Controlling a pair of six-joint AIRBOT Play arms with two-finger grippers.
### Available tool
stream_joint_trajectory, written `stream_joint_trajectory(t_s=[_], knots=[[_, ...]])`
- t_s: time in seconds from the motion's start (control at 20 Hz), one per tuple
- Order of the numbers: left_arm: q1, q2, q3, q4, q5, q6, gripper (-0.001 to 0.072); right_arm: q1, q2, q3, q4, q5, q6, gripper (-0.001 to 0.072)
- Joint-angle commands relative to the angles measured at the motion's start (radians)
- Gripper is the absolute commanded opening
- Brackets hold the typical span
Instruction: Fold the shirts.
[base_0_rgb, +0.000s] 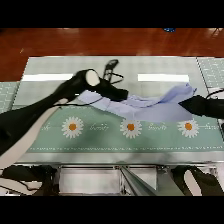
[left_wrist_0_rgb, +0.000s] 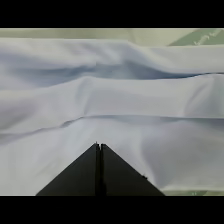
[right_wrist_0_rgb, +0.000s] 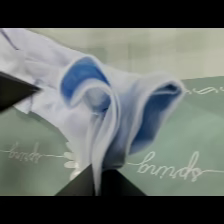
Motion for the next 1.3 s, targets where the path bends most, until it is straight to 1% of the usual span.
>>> stream_joint_trajectory(t_s=[0.0,0.1,0.2,0.3,0.4,0.45,0.55,0.6,0.7,0.8,0.9,0.95,1.05,1.15,1.25], knots=[[-0.135,-0.168,0.127,-0.113,-0.031,-0.015,0.0023,-0.001,0.127,-0.021,0.046,0.042,0.035,0.0019],[-0.191,-0.231,0.156,-0.196,-0.037,-0.015,0.0023,-0.001,0.138,-0.021,0.082,0.043,0.035,0.0019],[-0.240,-0.271,0.176,-0.248,-0.057,-0.011,0.0023,-0.001,0.137,-0.021,0.091,0.042,0.032,0.0019],[-0.256,-0.278,0.195,-0.255,-0.080,0.048,0.0023,-0.001,0.137,-0.021,0.090,0.042,0.032,0.0019],[-0.197,-0.275,0.260,-0.252,-0.158,0.069,0.0023,-0.001,0.137,-0.021,0.089,0.042,0.032,0.0019],[-0.145,-0.267,0.297,-0.247,-0.211,0.084,0.0023,-0.001,0.133,-0.021,0.092,0.042,0.032,0.0019],[-0.030,-0.212,0.315,-0.212,-0.276,0.094,0.0023,0.019,0.111,-0.021,0.115,0.031,0.029,0.0019],[0.034,-0.167,0.315,-0.164,-0.299,0.089,0.0023,0.049,0.089,-0.021,0.135,0.011,0.023,0.0019],[0.141,-0.054,0.315,-0.021,-0.338,0.072,0.0023,0.154,0.026,-0.020,0.169,-0.080,0.023,0.0019],[0.233,0.093,0.282,0.128,-0.366,0.064,0.0023,0.286,-0.075,-0.004,0.203,-0.217,0.024,0.0019],[0.325,0.260,0.195,0.215,-0.372,0.064,0.0023,0.418,-0.221,0.053,0.226,-0.350,0.023,0.0020],[0.369,0.342,0.136,0.229,-0.369,0.064,0.0023,0.483,-0.309,0.098,0.233,-0.409,0.023,0.0020],[0.446,0.511,-0.008,0.231,-0.344,0.064,0.0023,0.586,-0.497,0.212,0.233,-0.476,0.024,0.0020],[0.484,0.665,-0.161,0.230,-0.299,0.064,0.0023,0.660,-0.686,0.344,0.242,-0.497,0.024,0.0020],[0.487,0.785,-0.301,0.225,-0.273,0.064,0.0023,0.710,-0.852,0.463,0.267,-0.501,0.023,0.0020]])
